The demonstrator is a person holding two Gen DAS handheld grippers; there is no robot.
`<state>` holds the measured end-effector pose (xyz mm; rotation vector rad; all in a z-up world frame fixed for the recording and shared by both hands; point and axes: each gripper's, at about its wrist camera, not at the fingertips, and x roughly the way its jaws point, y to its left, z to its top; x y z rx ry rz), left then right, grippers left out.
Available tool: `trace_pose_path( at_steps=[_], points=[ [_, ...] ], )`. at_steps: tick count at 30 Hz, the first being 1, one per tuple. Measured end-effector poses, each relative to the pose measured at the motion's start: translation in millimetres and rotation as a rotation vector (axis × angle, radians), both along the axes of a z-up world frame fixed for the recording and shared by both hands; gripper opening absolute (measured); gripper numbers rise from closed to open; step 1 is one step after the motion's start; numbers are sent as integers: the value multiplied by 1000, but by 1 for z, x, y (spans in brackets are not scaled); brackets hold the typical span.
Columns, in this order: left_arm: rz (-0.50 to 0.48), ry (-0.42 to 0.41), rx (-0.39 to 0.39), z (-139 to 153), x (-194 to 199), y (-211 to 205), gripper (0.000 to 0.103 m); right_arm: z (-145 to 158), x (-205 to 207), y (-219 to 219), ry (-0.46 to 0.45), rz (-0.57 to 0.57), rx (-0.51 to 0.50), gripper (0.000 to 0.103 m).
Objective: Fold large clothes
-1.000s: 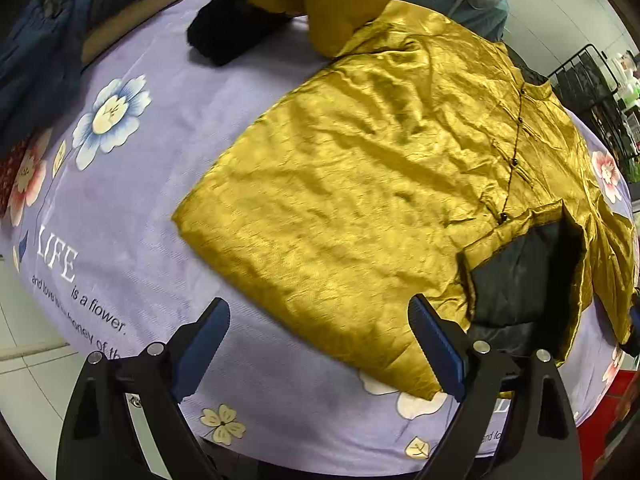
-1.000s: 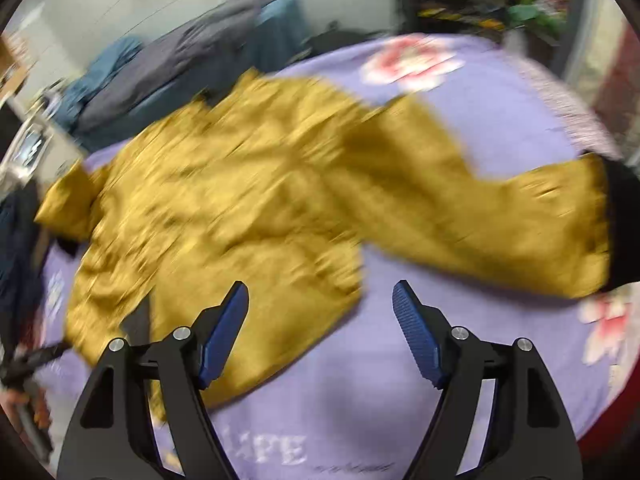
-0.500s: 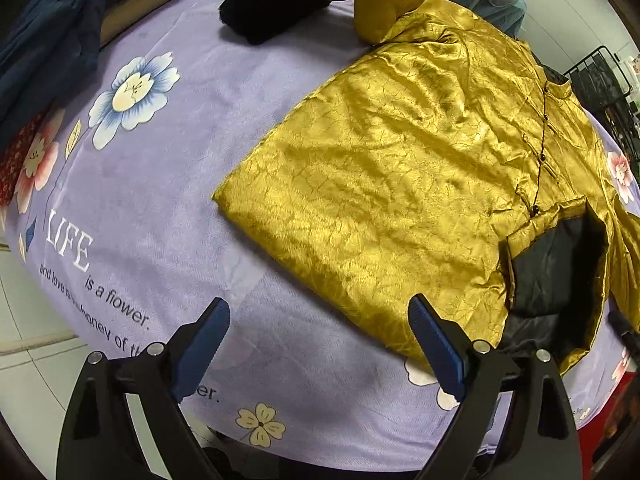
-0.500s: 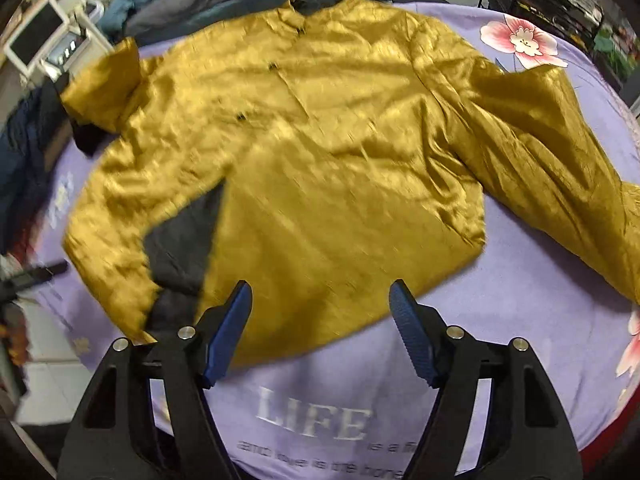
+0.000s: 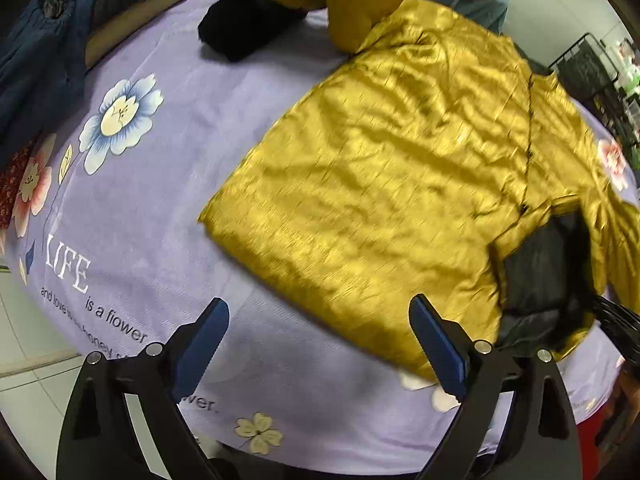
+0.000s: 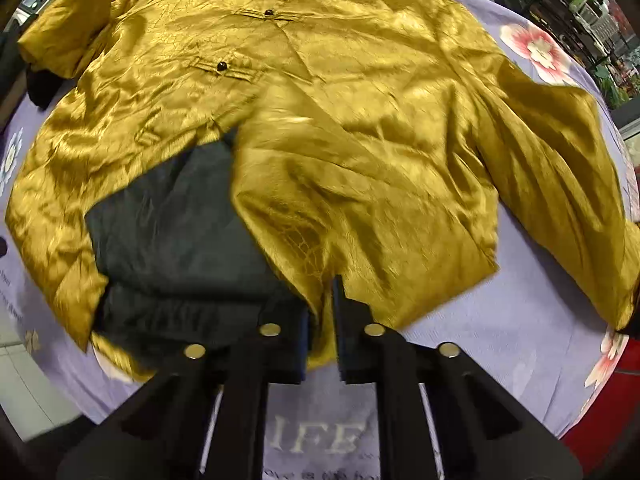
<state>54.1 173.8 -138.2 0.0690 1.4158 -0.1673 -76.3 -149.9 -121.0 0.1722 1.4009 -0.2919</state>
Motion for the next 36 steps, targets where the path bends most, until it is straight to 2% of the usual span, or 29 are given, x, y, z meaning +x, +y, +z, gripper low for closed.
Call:
trace_pose_path(
  at_steps=[2, 5, 6, 8, 10, 11, 12, 14, 15, 17, 18, 20, 23, 27, 30, 32, 34, 36],
  points=[
    [0, 15, 17, -6, -1, 6, 89, 6, -30, -6, -4, -10, -10, 9],
    [-3, 33, 29, -13, 0, 16, 89, 5, -85, -10, -1, -20, 134, 9],
    [-5, 36, 30, -14, 2, 19, 89, 1, -105, -7, 23, -2, 166, 9],
    [-13, 35, 32, -16, 7, 25, 89, -9, -137, 1, 89, 36, 165, 10],
    [-23, 26, 37, -17, 13, 29, 89, -20, -163, 5, 177, 31, 117, 10],
    [-31, 20, 39, -17, 18, 30, 89, -24, -175, 3, 205, 3, 112, 10],
    [-39, 14, 40, -17, 22, 32, 89, -24, -186, -3, 199, -51, 148, 14],
    [-64, -7, 44, -17, 35, 35, 90, -17, -197, -18, 135, -160, 213, 25],
    [-78, -18, 50, -17, 42, 37, 90, -12, -198, -25, 103, -205, 230, 45],
    [-108, -40, 76, -18, 60, 40, 90, 1, -198, -43, -5, -313, 264, 71],
    [-114, -44, 79, -19, 67, 41, 90, 8, -195, -53, -68, -359, 285, 72],
    [-119, -49, 47, -18, 85, 45, 90, 13, -187, -66, -117, -392, 309, 72],
    [-96, -21, -43, -23, 109, 54, 91, 7, -176, -85, -174, -455, 368, 73],
    [-88, 12, -104, -36, 123, 53, 91, -17, -160, -105, -164, -567, 461, 73],
    [-144, 53, -135, -54, 122, 43, 92, -35, -158, -105, -145, -620, 494, 73],
    [-197, 107, -153, -69, 108, 35, 94, -42, -158, -102, -127, -629, 515, 73],
    [-236, 72, -128, -71, 99, 28, 97, -43, -157, -94, -144, -611, 490, 79],
    [-271, 60, -89, -72, 92, 23, 97, -43, -154, -88, -145, -583, 460, 79]
  ],
)
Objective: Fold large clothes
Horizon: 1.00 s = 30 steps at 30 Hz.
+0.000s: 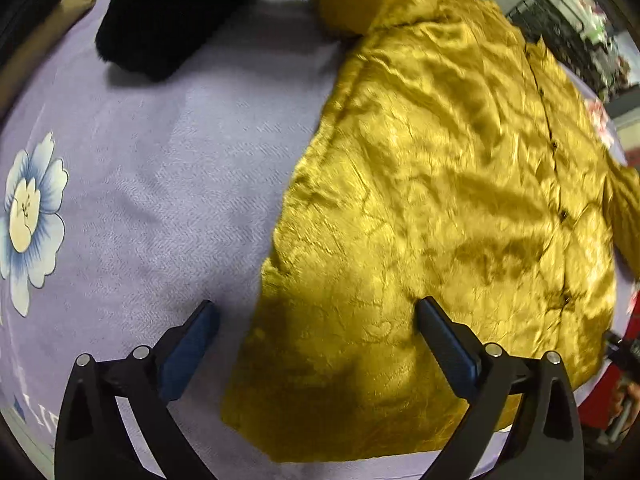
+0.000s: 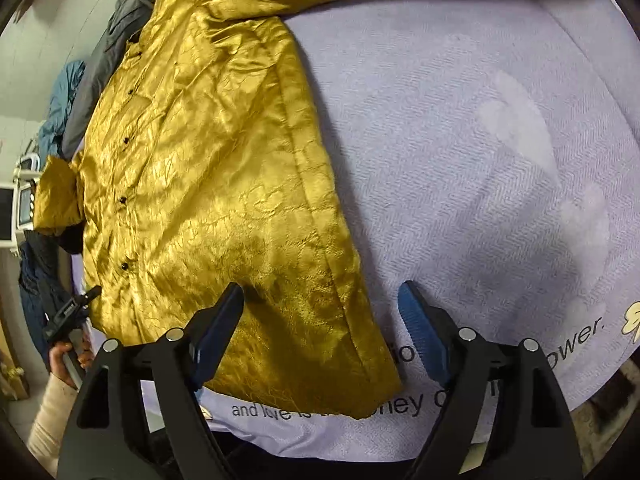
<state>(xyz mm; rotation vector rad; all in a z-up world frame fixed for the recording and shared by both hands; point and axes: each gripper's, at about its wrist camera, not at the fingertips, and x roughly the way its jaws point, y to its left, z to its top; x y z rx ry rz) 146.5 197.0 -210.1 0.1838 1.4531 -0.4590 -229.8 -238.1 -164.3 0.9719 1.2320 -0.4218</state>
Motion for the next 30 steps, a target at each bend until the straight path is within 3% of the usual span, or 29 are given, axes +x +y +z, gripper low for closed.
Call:
trace_pose_path(
  at_steps=[4, 6, 8, 9, 11, 14, 21, 30],
  points=[
    [-54, 31, 3, 1, -9, -9, 94, -2, 6, 13, 1, 68, 22, 75],
    [-80, 30, 20, 2, -15, -14, 83, -2, 7, 19, 24, 108, -14, 58],
    [-104, 17, 51, 5, -21, -21, 62, -2, 7, 21, 34, 124, -36, 38],
    [-115, 19, 47, 8, -24, -23, 56, -3, 4, 20, 26, 116, -21, 29],
    [-120, 33, 23, 12, -29, -25, 35, -3, -1, 16, 2, 96, 0, 21],
    [-138, 20, 17, 20, -39, -29, 19, 2, -7, 14, -21, 99, -1, 14],
    [-193, 3, -17, 42, -66, -32, 13, 23, -13, 14, -46, 92, -23, 9],
    [-220, 95, -12, 40, -95, -12, 16, 30, -46, -7, 24, 96, -9, 9]
  ],
)
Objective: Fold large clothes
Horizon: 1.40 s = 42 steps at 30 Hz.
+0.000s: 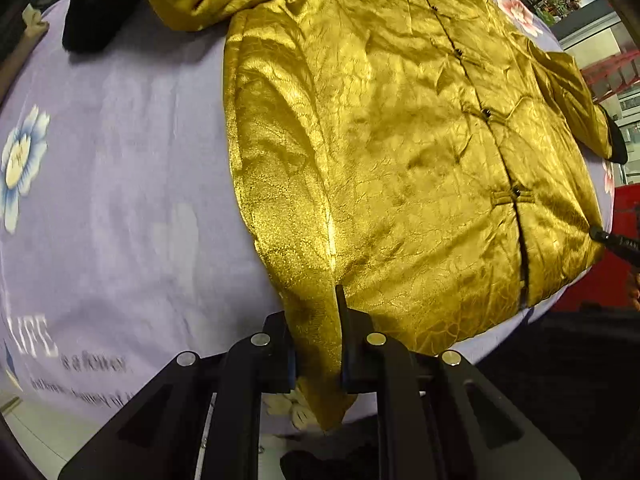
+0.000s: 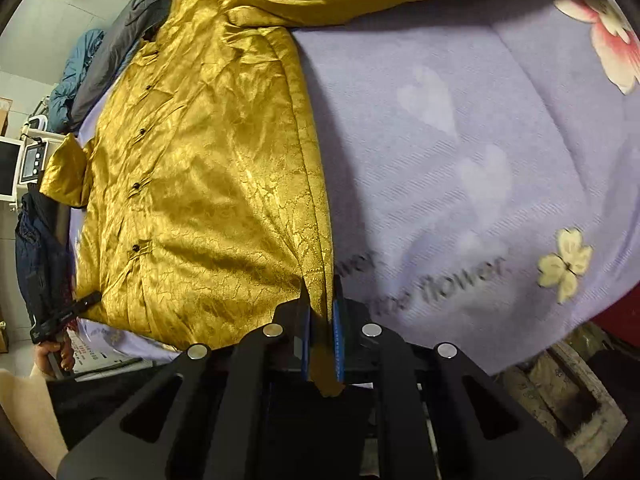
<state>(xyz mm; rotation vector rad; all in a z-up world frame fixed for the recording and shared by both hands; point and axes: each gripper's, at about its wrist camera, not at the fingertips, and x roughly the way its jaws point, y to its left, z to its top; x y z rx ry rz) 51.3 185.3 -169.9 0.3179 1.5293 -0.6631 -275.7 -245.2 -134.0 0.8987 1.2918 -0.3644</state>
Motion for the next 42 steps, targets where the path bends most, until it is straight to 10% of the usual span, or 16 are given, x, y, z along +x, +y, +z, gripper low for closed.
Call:
trace_pose_path(
  at_steps=[5, 9, 13, 21, 27, 29, 36, 42],
  points=[
    [133, 34, 30, -8, 11, 13, 39, 1, 24, 4, 49, 43, -35, 13],
    [189, -51, 16, 22, 42, 17, 58, 29, 60, 14, 153, 167, -276, 21],
    [205, -186, 14, 55, 66, 13, 72, 66, 107, 29, 80, 306, -447, 60],
    [1, -201, -14, 41, 29, -72, 75, 49, 191, 84, -13, 546, -337, 62],
    [-14, -92, 93, -12, 10, -104, 80, -13, 205, 126, 170, 700, -314, 63],
    [-27, -90, 144, -27, 3, -110, 96, -30, 203, 129, 233, 718, -310, 69],
    [-49, -126, 204, -39, -5, -121, 98, -48, 199, 141, 293, 729, -334, 97],
    [-57, -94, 229, -42, 6, -120, 98, -61, 208, 139, 317, 718, -324, 98]
  ],
)
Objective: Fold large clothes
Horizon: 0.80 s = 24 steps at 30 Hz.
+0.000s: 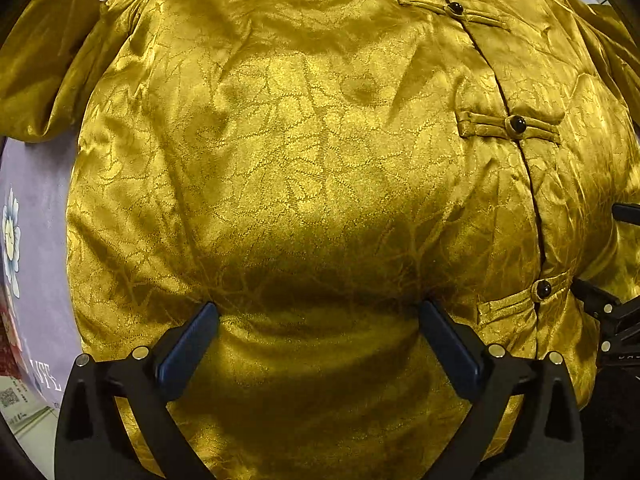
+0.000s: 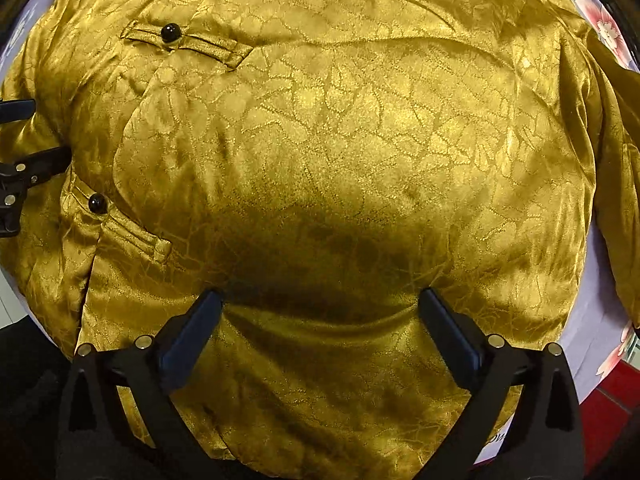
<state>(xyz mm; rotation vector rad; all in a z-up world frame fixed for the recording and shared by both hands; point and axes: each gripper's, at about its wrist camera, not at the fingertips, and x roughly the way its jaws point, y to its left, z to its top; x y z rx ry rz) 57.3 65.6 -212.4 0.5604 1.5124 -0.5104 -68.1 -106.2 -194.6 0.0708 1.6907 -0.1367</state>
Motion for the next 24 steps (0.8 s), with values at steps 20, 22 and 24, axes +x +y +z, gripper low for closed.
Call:
trace_pose_path(
  at_steps=[20, 22, 24],
  points=[
    [46, -33, 42, 7, -8, -8, 98, 18, 12, -18, -82, -55, 84, 98],
    [63, -43, 40, 12, -10, -10, 97, 31, 13, -34, -139, -114, 88, 98],
    [78, -51, 25, 22, -11, -10, 97, 41, 13, -49, -181, -175, 90, 98]
  ],
)
